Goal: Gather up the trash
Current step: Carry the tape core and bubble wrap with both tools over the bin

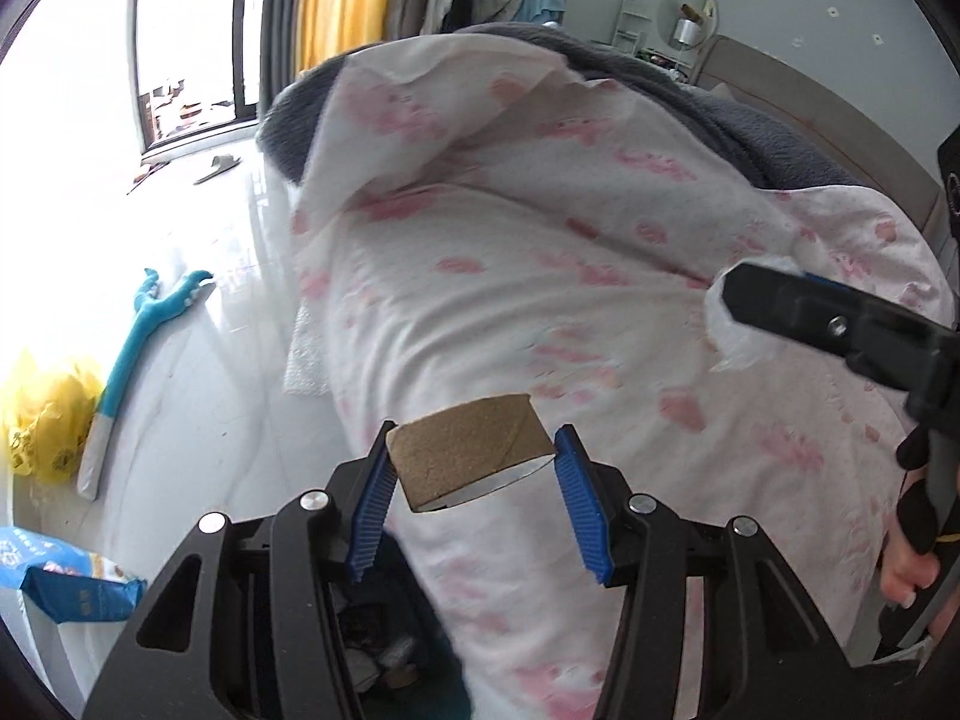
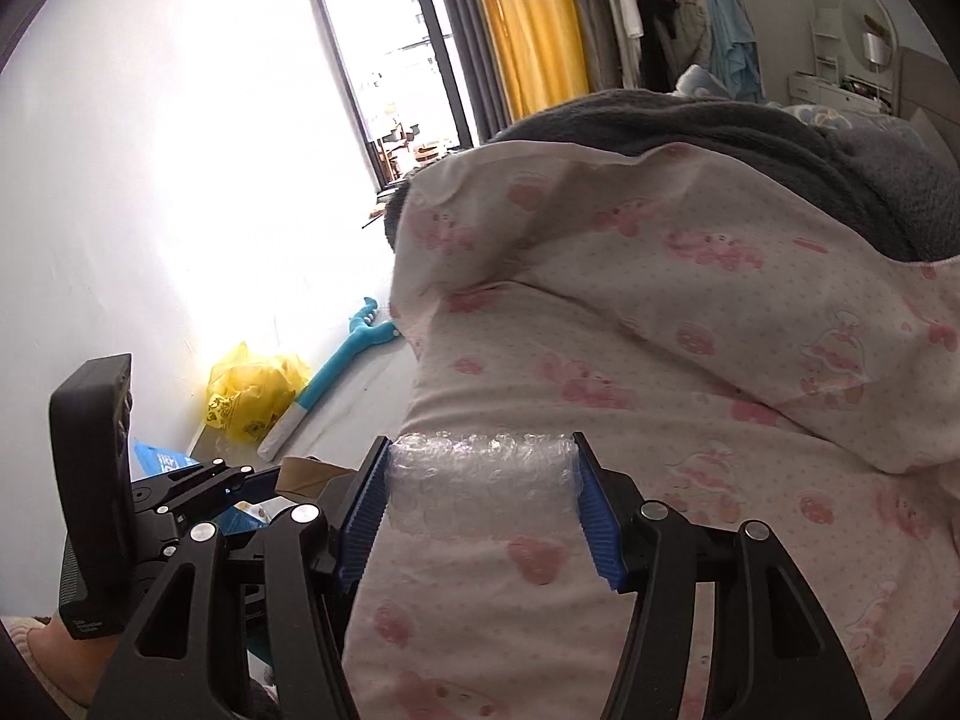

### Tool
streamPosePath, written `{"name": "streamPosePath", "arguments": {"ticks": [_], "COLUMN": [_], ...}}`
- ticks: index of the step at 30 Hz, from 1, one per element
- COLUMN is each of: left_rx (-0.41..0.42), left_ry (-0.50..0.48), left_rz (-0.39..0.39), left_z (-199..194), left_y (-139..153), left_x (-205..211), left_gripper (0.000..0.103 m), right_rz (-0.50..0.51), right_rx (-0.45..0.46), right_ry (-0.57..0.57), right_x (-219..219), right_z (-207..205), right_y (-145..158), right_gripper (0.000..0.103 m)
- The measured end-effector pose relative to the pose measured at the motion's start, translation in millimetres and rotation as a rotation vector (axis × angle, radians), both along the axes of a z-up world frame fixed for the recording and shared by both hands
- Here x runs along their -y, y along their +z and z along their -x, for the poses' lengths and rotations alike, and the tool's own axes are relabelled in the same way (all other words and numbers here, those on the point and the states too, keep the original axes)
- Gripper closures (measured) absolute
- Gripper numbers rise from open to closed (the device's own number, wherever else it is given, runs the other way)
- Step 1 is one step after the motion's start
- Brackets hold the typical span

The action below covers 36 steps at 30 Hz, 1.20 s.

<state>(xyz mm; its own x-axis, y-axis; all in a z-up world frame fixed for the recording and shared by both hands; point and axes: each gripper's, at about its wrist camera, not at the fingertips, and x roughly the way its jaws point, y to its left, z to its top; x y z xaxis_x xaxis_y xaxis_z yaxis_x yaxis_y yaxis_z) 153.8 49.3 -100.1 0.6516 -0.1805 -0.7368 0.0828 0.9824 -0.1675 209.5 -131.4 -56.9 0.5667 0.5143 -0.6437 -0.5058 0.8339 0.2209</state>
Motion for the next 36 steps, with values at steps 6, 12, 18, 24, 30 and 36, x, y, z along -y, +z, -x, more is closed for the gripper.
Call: {"name": "streamPosePath", "arguments": {"ticks": [6, 12, 18, 24, 30, 36], "left_rx": [-0.035, -0.055, -0.101, -0.177, -0.259, -0.347], "left_ry": [0.032, 0.063, 0.067, 0.077, 0.091, 0.093], "left_rz": [-0.010, -0.006, -0.033, -0.027, -0.006, 0.027], "left_z": [9, 11, 19, 28, 36, 45], "left_y": [-8, -13, -29, -53, -79, -100], "left_x": [-29, -52, -70, -92, -113, -128], "left_gripper": [0.048, 0.048, 0.048, 0.048, 0.048, 0.047], "right_rz": [0.021, 0.020, 0.008, 0.016, 0.033, 0.055], "right_rx": [0.012, 0.001, 0.006, -0.005, -0.022, -0.040], "right_ry": [0.048, 0.075, 0.115, 0.150, 0.193, 0.230], "right_x": [-27, -48, -74, -101, -132, -157], "right_z": [9, 11, 16, 19, 25, 32], "right_y": [-1, -3, -2, -8, -16, -25], "right_gripper": [0.044, 0.044, 0.044, 0.044, 0.044, 0.044]}}
